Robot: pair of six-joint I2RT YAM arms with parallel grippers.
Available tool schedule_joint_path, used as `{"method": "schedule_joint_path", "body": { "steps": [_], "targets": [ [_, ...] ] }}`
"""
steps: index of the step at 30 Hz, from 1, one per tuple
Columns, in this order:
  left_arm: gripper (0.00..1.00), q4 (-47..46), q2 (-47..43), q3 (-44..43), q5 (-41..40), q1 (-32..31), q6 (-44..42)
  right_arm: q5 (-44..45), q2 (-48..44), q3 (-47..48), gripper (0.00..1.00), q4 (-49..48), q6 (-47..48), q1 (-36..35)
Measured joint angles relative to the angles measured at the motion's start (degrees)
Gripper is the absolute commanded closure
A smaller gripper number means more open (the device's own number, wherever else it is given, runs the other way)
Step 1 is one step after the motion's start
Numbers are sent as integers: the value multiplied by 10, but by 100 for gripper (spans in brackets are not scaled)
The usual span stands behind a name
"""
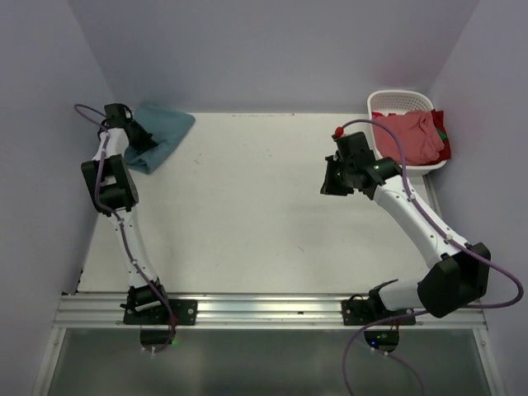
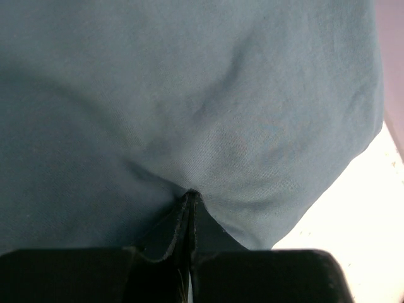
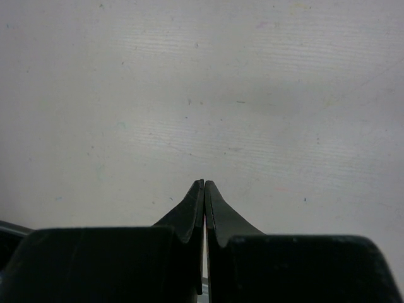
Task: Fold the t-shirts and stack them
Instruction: Neatly place the folded tshirt to the corner
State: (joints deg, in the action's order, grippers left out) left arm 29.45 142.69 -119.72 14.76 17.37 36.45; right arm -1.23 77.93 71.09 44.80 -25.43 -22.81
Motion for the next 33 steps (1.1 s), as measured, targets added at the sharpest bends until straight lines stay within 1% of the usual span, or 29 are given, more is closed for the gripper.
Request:
{"method": "schedule_joint_path", "body": {
  "steps": [3,6,11,16,22,24,29,30,31,32,33],
  "targets": [
    [100,-14,12,-12,14,17,15,-4,10,0,100,1,0,0],
    [100,-48,8,11,28,29,47,-13,26,0,100,4,0,0],
    [100,-151,-38,122,21,33,116,-15,36,0,100,10,0,0],
    [100,-248,-104,260,-6,33,192,-16,36,0,100,9,0,0],
    [100,-308,-173,365,-52,20,227,-16,36,-9,100,1,0,0],
    [100,-321,-196,385,-63,17,237,-19,36,-19,100,-2,0,0],
    [100,-359,-240,389,-79,8,262,-26,34,-40,100,-6,0,0],
    [84,-365,-255,392,-82,6,267,-28,34,-42,100,-7,0,0],
    [75,-368,-265,394,-84,4,269,-28,34,-43,100,-7,0,0],
    [68,-366,-279,394,-89,1,273,-28,33,-44,100,-9,0,0],
    [61,-362,-294,397,-93,-3,274,-28,33,-44,91,-10,0,0]
  ]
}}
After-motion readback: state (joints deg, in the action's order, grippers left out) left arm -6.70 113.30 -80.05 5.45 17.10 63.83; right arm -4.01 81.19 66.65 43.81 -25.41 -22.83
